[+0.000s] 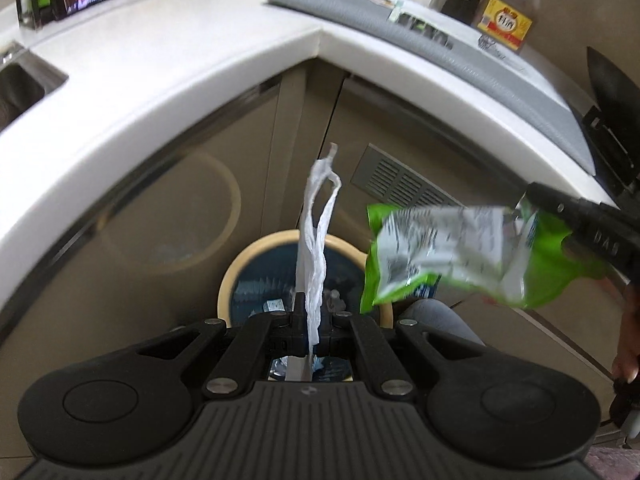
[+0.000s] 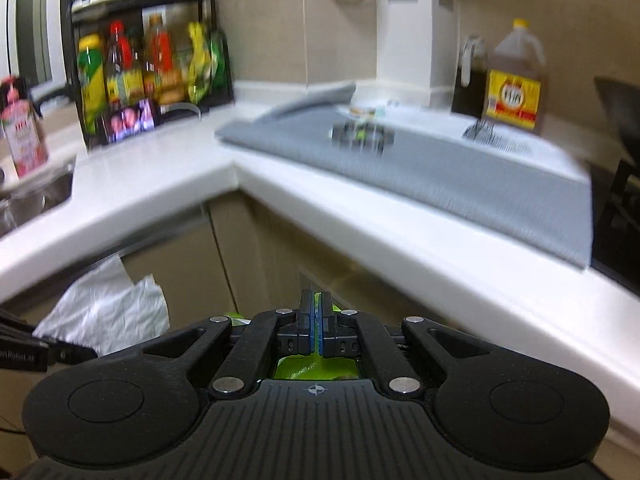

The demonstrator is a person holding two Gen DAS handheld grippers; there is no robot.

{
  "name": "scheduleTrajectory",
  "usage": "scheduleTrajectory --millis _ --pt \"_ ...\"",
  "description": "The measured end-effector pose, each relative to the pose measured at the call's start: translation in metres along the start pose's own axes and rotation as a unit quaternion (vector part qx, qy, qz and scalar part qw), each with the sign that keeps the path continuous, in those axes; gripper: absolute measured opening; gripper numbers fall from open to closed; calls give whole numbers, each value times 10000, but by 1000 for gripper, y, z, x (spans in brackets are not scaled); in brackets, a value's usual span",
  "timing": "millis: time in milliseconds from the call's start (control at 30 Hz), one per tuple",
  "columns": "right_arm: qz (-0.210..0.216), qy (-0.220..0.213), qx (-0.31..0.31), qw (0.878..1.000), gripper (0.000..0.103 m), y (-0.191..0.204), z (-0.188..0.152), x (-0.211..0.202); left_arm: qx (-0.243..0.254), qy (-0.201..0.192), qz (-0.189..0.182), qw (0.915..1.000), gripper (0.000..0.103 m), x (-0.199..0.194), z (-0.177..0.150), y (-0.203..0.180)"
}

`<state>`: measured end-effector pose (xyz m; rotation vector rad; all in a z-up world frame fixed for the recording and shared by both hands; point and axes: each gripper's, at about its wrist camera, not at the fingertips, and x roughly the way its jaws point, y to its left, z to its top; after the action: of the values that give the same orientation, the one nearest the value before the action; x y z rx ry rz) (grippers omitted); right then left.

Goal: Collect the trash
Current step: 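Carry the tissue and green snack bag down over the bin with both tools, then open both grippers to drop the tissue and snack bag into the bin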

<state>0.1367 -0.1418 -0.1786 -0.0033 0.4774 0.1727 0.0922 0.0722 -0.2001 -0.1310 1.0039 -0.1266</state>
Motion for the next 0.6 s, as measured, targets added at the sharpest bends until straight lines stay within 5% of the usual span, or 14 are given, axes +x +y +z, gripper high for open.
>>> scheduleTrajectory --millis 600 --pt "78 820 -223 9964 2 17 -26 49 89 423 -19 9991 1 56 -1 -9"
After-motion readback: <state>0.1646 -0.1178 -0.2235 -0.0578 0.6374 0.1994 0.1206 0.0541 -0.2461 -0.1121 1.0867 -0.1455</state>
